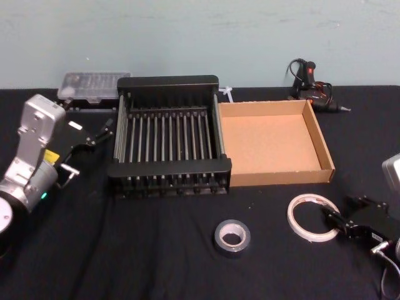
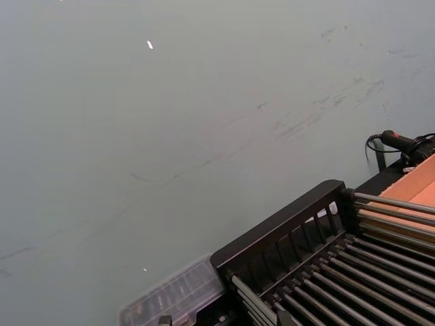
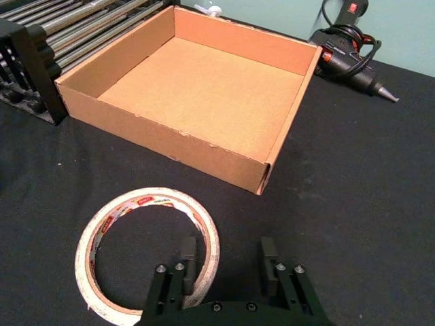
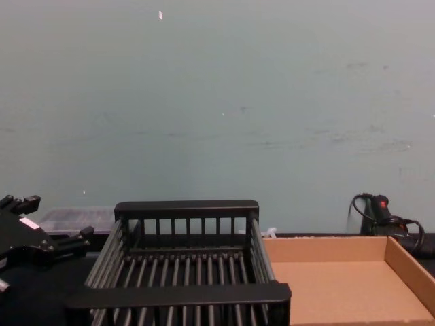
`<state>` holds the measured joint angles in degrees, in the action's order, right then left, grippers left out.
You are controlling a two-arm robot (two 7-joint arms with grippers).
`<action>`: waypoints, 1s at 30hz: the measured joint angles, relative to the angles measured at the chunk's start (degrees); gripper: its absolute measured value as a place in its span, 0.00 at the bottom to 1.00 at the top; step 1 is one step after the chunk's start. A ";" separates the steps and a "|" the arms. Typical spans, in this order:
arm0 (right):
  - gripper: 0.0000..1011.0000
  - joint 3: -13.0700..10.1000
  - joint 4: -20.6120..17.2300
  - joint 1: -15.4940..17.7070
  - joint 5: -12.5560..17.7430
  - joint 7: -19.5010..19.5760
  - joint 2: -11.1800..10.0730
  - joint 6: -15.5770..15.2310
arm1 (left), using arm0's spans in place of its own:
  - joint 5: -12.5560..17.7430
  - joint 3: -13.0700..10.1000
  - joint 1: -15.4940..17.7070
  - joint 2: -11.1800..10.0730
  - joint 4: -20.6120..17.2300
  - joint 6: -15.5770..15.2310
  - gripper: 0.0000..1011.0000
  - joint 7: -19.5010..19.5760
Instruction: Pick up the white tape and place it into the black box , Pick up the silver tape and place it into the brown box.
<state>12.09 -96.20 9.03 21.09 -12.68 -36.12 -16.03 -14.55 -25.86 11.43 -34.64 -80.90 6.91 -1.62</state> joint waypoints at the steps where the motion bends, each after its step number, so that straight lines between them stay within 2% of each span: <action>1: 0.55 0.00 -0.01 0.01 0.01 0.01 -0.01 -0.01 | 0.00 0.00 0.00 0.00 0.00 0.00 0.99 0.00; 4: 0.49 0.00 -0.03 0.02 0.03 0.02 -0.01 -0.02 | 0.00 0.00 0.00 0.00 0.00 0.00 0.99 0.00; 6: 0.41 0.00 -0.04 0.03 0.04 0.03 -0.02 -0.03 | 0.00 0.00 0.00 0.00 0.00 0.00 0.99 0.00; 10: 0.29 0.00 -0.06 0.04 0.06 0.06 -0.03 -0.05 | 0.00 0.00 0.00 0.00 0.00 0.00 0.99 0.00; 11: 0.22 0.00 -0.07 0.04 0.06 0.07 -0.03 -0.06 | 0.00 0.00 0.00 0.00 0.00 0.00 0.99 0.00; 15: 0.12 0.00 -0.07 0.04 0.06 0.08 -0.03 -0.06 | 0.00 0.00 0.00 0.00 0.00 0.00 0.99 0.00; 26: 0.09 -0.30 -0.08 0.21 -0.12 -0.19 0.17 0.08 | 0.00 0.00 0.00 0.00 0.00 0.00 0.99 0.00; 30: 0.09 -0.90 -0.08 0.54 -0.51 -1.43 0.51 1.10 | 0.00 0.00 0.00 0.00 0.00 0.00 0.99 0.00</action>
<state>11.19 -96.27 9.57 20.59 -14.11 -35.61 -14.93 -14.55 -25.86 11.43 -34.65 -80.90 6.91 -1.62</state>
